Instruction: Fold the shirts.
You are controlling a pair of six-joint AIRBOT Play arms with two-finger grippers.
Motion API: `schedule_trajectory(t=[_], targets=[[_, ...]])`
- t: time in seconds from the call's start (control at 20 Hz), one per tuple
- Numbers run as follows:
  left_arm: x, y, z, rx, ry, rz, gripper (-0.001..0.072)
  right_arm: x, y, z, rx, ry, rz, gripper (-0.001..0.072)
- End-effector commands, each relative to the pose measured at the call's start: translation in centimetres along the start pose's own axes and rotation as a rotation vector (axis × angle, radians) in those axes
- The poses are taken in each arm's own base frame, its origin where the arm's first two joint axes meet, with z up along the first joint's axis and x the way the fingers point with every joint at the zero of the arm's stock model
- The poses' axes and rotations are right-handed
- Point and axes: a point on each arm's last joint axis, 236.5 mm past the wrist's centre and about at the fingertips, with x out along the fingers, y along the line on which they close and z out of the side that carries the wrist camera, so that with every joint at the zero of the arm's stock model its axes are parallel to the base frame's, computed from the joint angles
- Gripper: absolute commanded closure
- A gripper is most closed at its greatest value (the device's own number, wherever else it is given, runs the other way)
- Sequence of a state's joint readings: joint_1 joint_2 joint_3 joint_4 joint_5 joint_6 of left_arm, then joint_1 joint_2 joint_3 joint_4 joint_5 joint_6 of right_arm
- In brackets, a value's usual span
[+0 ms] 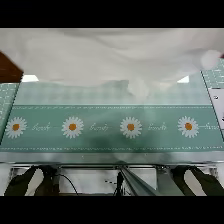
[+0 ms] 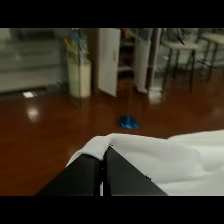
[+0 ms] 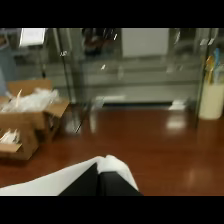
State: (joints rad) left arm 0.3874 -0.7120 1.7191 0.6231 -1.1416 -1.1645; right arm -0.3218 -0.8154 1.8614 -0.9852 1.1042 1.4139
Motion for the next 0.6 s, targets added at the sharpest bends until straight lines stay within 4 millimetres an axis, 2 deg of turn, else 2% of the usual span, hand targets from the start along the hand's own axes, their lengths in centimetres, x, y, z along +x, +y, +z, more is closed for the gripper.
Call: schedule_trajectory(t=[0.0, 0.1, 0.15, 0.25, 0.35, 0.45, 0.55], targets=[[-8.2, -4.7, 6.8, 0.134, -0.216, 0.169, 0.0687, -6.7, 2.5, 3.7, -0.035, -0.106, -0.06, 0.0688], [-10.6, -5.6, 6.5, 0.147, -0.206, 0.231, 0.0687, -8.8, 3.1, 2.8, -0.027, -0.08, -0.084, 0.0688], [-11.4, -5.9, 5.6, 0.13, -0.174, 0.251, 0.0687, -9.9, 3.2, 2.1, -0.024, -0.061, -0.106, 0.0687], [-11.8, -6.2, 2.4, 0.061, -0.056, 0.26, 0.0687, -12.0, 3.1, 1.3, -0.028, -0.042, -0.152, 0.0688], [-11.6, -5.9, -1.4, -0.005, 0.103, 0.256, 0.0687, -13.1, 2.2, 0.0, -0.041, 0.003, -0.212, 0.0688], [-11.2, -5.2, -4.2, -0.041, 0.232, 0.255, 0.0686, -13.0, 0.1, -3.1, -0.03, 0.145, -0.284, 0.0688], [-10.3, -3.6, -7.8, -0.1, 0.407, 0.246, 0.0686, -11.6, -1.7, -8.5, -0.039, 0.418, -0.291, 0.0688]])
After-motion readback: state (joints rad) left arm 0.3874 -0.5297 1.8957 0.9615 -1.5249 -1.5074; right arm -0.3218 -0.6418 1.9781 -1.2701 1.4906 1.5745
